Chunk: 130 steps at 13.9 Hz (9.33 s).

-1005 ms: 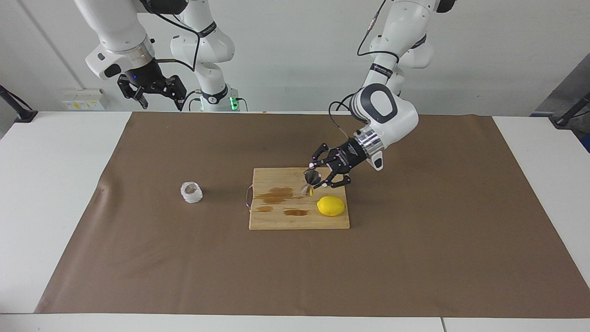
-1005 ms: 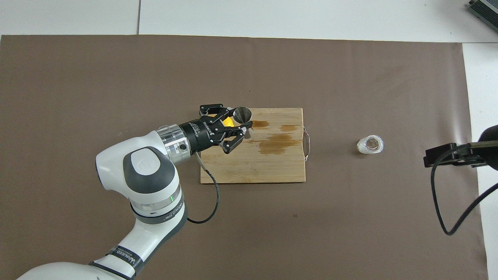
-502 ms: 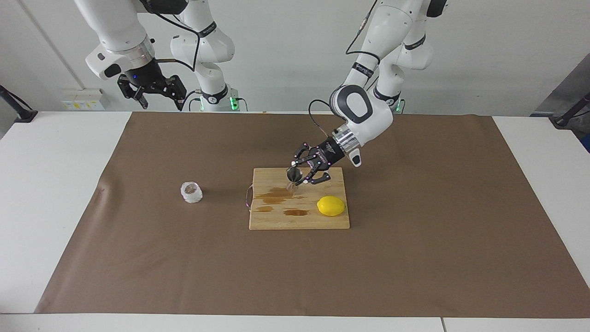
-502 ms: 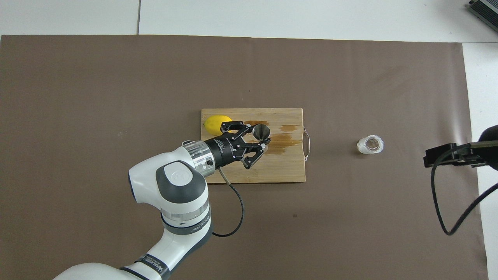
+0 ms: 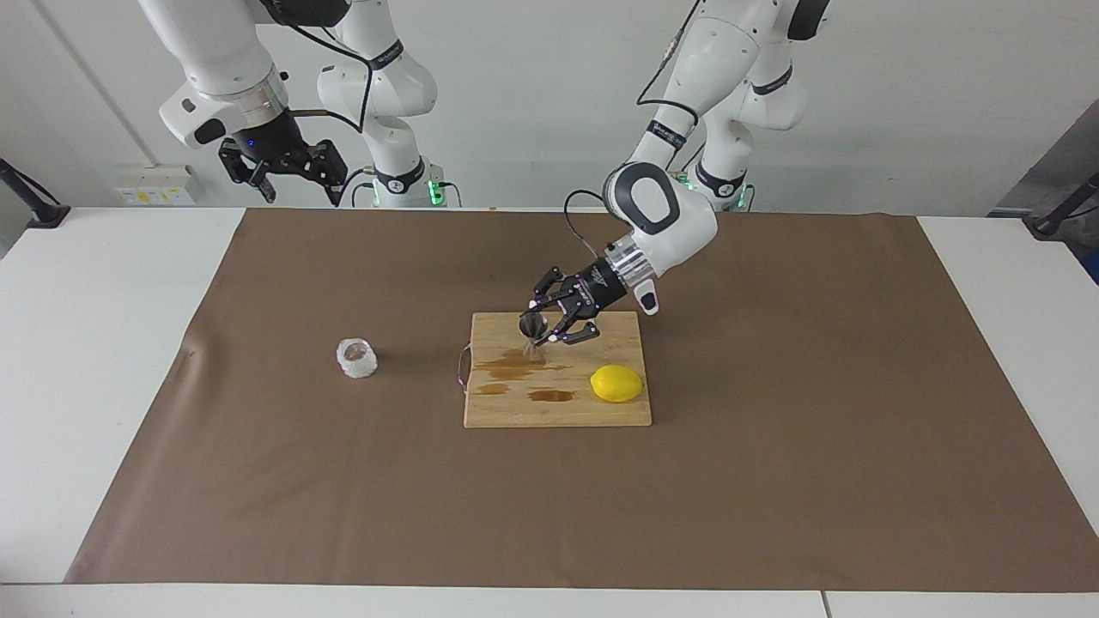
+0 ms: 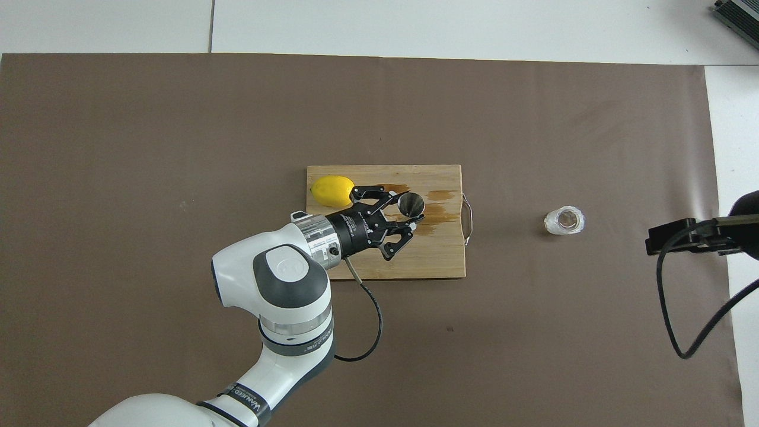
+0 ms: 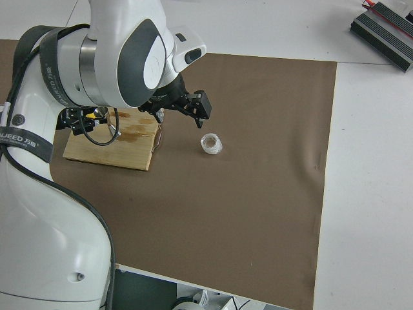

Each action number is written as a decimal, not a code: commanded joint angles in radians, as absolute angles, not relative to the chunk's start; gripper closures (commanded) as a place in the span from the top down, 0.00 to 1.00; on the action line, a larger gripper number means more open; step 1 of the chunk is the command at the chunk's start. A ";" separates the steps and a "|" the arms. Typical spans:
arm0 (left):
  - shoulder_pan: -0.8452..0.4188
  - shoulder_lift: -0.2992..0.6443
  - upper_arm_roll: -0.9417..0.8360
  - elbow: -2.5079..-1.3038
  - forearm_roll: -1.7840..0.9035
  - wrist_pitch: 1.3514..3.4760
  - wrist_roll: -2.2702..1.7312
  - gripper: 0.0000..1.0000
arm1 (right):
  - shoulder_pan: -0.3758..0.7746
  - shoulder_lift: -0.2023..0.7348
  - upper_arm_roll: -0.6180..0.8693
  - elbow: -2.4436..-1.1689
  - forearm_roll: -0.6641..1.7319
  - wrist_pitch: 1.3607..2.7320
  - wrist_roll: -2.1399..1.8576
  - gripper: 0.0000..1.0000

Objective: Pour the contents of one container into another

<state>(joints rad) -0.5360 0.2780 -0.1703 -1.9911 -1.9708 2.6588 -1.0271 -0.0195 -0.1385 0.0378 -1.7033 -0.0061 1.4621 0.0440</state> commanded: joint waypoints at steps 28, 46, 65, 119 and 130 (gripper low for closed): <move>-0.528 0.380 -0.198 -1.901 -1.987 2.703 -0.879 0.41 | -0.029 -0.166 0.037 -1.732 -0.015 1.450 0.014 1.00; -0.508 0.365 -0.195 -1.925 -1.790 2.731 -0.882 1.00 | -0.187 -0.202 0.032 -1.933 -0.015 1.853 -1.209 1.00; -0.236 0.230 -0.179 -1.959 -0.910 2.318 -1.149 1.00 | -0.308 0.164 0.037 -2.103 0.624 2.137 -1.971 1.00; 0.031 -0.048 -0.083 -1.592 0.000 1.563 -0.045 1.00 | -0.031 0.222 0.049 -2.040 0.813 2.220 -1.795 0.41; 0.058 -0.058 -0.081 -1.614 -0.015 1.542 -0.045 1.00 | 0.218 0.195 0.052 -1.957 0.638 2.289 -1.407 0.41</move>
<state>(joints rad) 0.0489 -0.0391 -0.0788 -1.5916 0.0010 1.5450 -0.0578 0.1933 0.2129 0.0486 -1.9571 0.7019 2.2737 -1.4900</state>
